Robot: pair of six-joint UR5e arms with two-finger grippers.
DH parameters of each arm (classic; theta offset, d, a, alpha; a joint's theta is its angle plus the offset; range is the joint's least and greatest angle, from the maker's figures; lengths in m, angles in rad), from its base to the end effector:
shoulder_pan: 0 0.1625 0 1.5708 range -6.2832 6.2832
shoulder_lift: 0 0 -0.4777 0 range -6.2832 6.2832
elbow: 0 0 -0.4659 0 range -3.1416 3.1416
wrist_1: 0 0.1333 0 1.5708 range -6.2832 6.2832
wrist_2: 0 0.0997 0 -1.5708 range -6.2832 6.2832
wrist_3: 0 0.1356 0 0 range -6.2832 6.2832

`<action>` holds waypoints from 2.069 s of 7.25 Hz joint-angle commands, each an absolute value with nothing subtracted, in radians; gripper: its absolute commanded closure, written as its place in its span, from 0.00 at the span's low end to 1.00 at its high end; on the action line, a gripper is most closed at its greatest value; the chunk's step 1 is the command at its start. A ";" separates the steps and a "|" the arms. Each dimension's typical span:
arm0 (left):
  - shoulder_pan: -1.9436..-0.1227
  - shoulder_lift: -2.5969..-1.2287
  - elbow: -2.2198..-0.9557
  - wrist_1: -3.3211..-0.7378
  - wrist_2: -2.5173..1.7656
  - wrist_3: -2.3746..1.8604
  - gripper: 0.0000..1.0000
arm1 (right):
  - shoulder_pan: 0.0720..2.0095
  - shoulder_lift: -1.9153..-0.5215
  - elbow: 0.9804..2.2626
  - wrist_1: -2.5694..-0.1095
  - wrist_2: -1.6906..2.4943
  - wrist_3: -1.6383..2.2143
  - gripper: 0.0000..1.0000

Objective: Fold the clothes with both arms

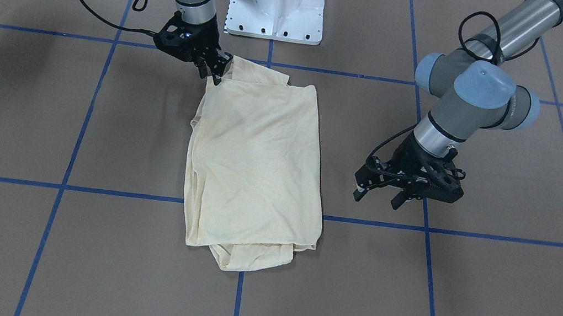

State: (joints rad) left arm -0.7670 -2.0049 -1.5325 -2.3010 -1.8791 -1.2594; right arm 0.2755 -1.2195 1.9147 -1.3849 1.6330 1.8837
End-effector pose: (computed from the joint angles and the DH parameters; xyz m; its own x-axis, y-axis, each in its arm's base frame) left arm 0.5051 -0.6148 0.3819 0.4371 -0.0158 -0.8993 0.3468 0.9255 0.1523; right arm -0.6300 -0.3079 0.3218 0.5132 0.4643 0.7218 -0.4029 0.8729 -0.2751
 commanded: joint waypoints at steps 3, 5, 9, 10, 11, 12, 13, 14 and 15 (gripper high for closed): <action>-0.767 -2.003 -1.532 -2.301 -1.878 -1.259 0.00 | 0.267 -1.216 1.893 -1.384 1.634 1.882 1.00; -0.767 -2.002 -1.531 -2.301 -1.879 -1.259 0.00 | 0.271 -1.215 1.902 -1.384 1.649 1.882 1.00; -0.767 -2.002 -1.531 -2.301 -1.878 -1.259 0.00 | 0.282 -1.227 1.936 -1.384 1.697 1.882 1.00; -0.767 -2.003 -1.531 -2.301 -1.878 -1.259 0.00 | 0.282 -1.232 1.936 -1.384 1.698 1.882 1.00; -0.767 -2.003 -1.531 -2.301 -1.878 -1.259 0.00 | 0.284 -1.233 1.936 -1.384 1.698 1.882 1.00; -0.767 -2.003 -1.531 -2.301 -1.878 -1.261 0.00 | 0.285 -1.235 1.936 -1.384 1.700 1.882 1.00; -0.767 -2.003 -1.531 -2.301 -1.878 -1.259 0.00 | 0.285 -1.236 1.936 -1.384 1.700 1.882 1.00; -0.767 -2.003 -1.531 -2.301 -1.878 -1.261 0.00 | 0.285 -1.236 1.936 -1.384 1.700 1.882 1.00; -0.767 -2.003 -1.532 -2.301 -1.878 -1.259 0.00 | 0.284 -1.236 1.934 -1.384 1.700 1.881 1.00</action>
State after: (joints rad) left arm -0.7670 -2.0034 -1.5314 -2.3010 -1.8776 -1.2602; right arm 0.2850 -1.2359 1.9357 -1.3836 1.6996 1.8818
